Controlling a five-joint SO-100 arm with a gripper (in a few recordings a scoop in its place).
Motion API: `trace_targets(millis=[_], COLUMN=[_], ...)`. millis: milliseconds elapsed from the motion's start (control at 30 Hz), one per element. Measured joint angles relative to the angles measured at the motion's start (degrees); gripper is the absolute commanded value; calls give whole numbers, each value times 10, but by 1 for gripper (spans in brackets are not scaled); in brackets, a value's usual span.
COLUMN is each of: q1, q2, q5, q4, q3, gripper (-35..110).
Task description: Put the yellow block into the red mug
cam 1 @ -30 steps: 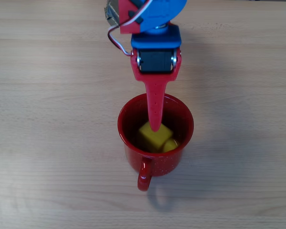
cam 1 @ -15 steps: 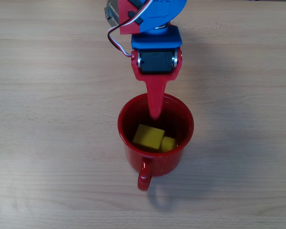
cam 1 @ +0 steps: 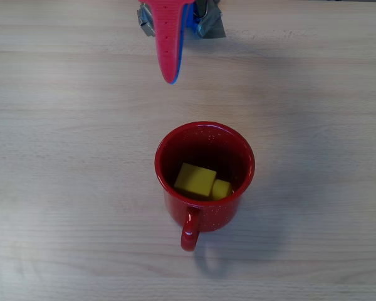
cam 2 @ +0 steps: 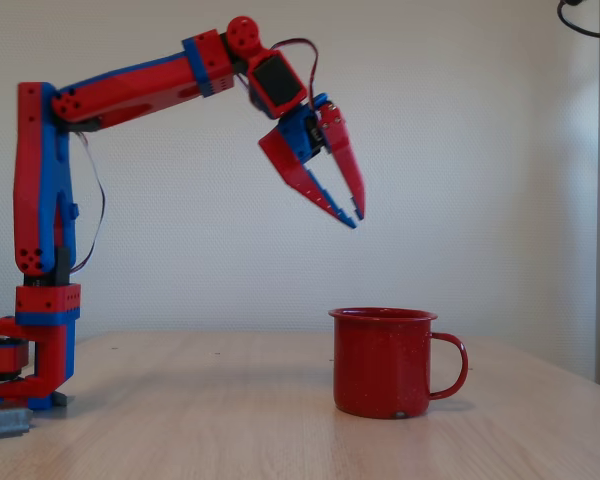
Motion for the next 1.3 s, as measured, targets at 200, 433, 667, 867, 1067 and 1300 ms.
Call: trace_targets(millis=[200,433,667,867,1067,1300], q1=[6,2,-26,-33,-32,-31], q2=[163,351,560,736,817,864], q5=[-8,-19,-20,-20,-20,-29], q4=[-61,-118,-139,-141,-136,-117], q3=[218,452,692,857,930,969], gripper=[0,0,0,0,0,0])
